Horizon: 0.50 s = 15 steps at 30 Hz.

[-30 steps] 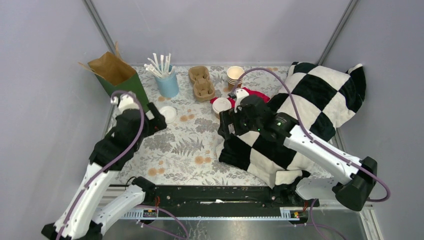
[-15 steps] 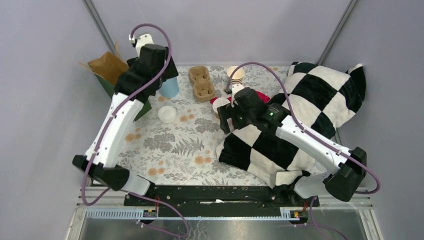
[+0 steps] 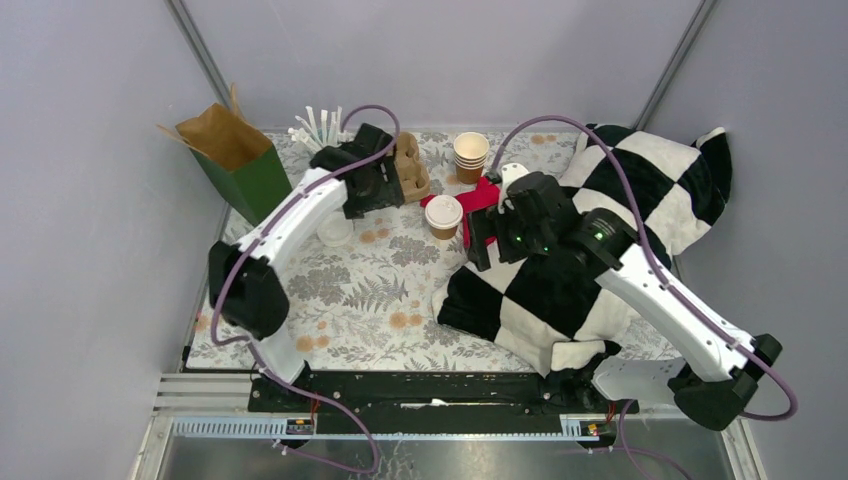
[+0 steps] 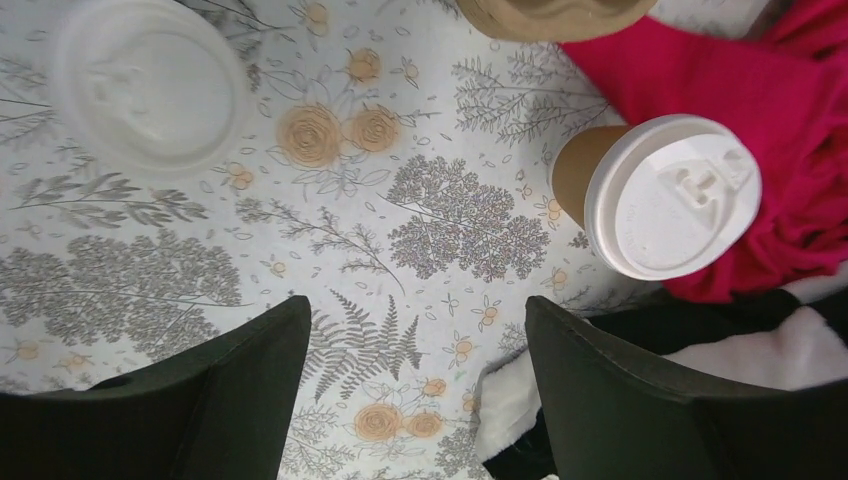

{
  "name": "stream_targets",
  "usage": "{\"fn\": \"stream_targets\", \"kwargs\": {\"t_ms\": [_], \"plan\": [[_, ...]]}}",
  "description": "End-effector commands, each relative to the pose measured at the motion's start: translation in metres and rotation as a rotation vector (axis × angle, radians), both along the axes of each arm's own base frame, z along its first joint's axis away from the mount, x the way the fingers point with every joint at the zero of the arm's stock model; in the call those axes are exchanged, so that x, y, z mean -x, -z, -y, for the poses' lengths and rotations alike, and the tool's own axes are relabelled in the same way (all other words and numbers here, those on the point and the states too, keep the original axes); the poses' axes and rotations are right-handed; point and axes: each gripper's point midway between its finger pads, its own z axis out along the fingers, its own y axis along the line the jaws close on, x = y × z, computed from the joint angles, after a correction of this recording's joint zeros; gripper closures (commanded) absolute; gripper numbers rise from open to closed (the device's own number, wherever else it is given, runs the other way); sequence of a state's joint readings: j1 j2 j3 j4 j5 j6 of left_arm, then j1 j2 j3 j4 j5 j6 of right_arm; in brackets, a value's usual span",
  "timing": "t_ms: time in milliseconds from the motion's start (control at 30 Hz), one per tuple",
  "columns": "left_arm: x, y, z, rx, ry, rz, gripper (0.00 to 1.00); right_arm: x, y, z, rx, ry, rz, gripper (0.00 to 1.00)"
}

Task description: Pack the takeout coffee

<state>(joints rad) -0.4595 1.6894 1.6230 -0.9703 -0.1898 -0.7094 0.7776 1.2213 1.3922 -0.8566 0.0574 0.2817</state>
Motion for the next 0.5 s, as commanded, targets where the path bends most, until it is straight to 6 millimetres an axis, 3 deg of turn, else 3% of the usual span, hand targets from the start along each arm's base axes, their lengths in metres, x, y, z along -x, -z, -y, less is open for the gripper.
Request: {"fn": "stream_targets", "kwargs": {"t_ms": [0,133,300,467], "plan": [[-0.026,-0.003,0.020,0.010,-0.010,0.047,0.20,0.005,-0.020,0.030,0.005,0.094,0.061,0.00],[-0.046,0.016,0.025,-0.037,-0.010,0.031,0.24,0.002,-0.016,0.040,0.019,0.127,0.099,0.00],[-0.084,0.024,0.024,-0.149,-0.001,0.068,0.35,-0.012,-0.012,0.030,0.059,0.119,0.079,0.00],[-0.123,0.032,0.025,-0.241,0.004,0.122,0.39,-0.018,-0.006,0.018,0.063,0.089,0.032,0.00]]}}
